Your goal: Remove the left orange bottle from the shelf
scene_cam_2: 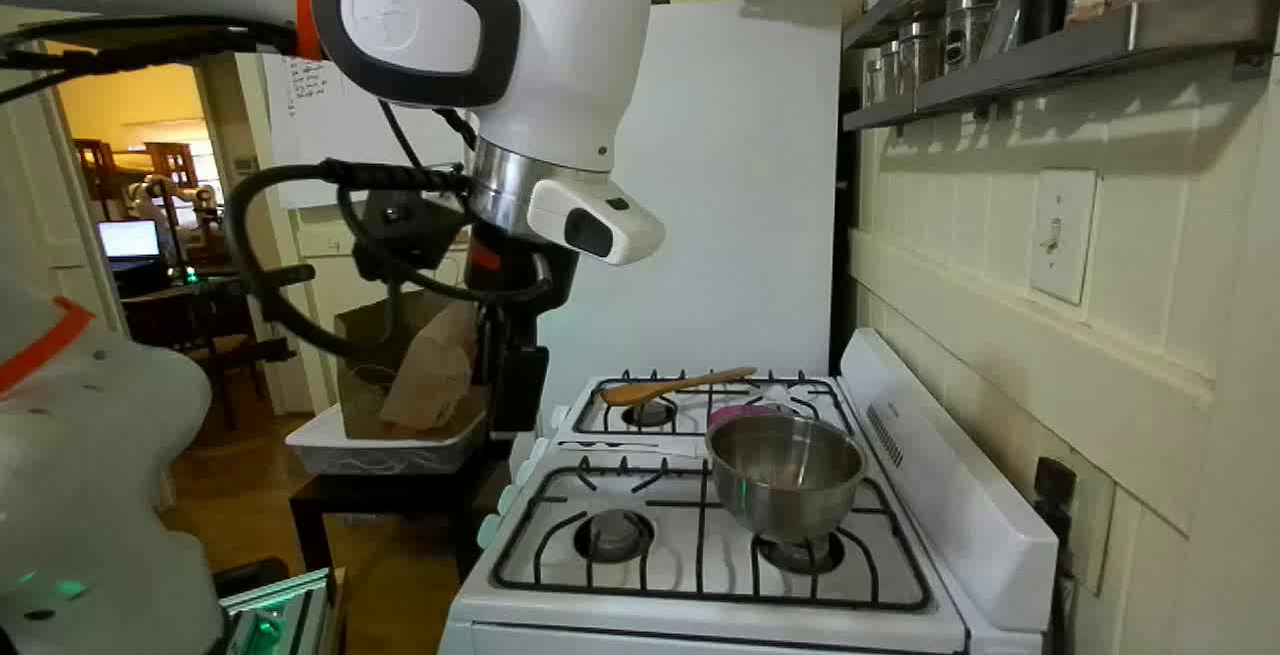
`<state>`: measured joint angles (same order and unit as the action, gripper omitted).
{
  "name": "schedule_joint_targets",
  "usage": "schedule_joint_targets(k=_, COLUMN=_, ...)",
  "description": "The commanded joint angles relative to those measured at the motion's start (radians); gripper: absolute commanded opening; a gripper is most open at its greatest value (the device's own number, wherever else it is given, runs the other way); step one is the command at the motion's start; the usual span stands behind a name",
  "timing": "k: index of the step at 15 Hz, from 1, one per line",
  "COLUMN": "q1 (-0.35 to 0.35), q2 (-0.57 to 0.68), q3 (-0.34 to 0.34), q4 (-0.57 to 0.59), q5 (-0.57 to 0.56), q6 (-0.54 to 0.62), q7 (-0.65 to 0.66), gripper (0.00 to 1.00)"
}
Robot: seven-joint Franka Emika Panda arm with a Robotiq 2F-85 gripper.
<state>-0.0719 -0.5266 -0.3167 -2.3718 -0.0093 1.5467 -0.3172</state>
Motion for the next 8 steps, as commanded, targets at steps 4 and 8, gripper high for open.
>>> schedule_joint_targets(k=4, q1=-0.028, q2=0.005, q3=0.023, q4=0.001, q5=0.009, q6=-0.001, q7=-0.011, gripper=1.00)
schedule_joint_targets(k=8, q1=-0.035, q2=0.005, q3=0.045, q4=0.013, q5=-0.016, q6=0.111, q7=0.014, gripper=1.00)
